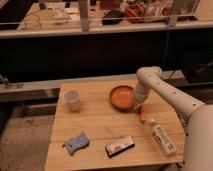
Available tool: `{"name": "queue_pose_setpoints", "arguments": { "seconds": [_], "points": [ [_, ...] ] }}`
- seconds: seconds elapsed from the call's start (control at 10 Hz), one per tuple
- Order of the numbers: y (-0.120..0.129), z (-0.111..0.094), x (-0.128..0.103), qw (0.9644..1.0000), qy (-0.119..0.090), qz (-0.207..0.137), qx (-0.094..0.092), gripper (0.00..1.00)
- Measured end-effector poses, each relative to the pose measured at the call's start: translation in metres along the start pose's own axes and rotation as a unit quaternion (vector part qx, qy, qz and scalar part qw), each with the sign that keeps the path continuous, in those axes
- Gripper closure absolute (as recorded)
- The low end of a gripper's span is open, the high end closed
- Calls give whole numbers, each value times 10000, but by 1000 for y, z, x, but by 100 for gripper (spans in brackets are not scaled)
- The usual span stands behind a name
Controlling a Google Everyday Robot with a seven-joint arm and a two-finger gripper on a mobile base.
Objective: Drag the ceramic bowl in a circle
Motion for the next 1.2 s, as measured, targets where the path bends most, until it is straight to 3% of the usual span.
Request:
{"name": "queue_pose_setpoints", "arguments": {
  "seconds": [0.3,0.6,1.0,1.2],
  "points": [
    [42,9,-31,9996,-49,90,-262,100],
    [51,16,-82,9990,-117,-135,-417,100],
    [24,28,-148,9950,-378,-792,-478,100],
    [4,35,-163,9929,-462,-1002,-433,100]
  ]
}}
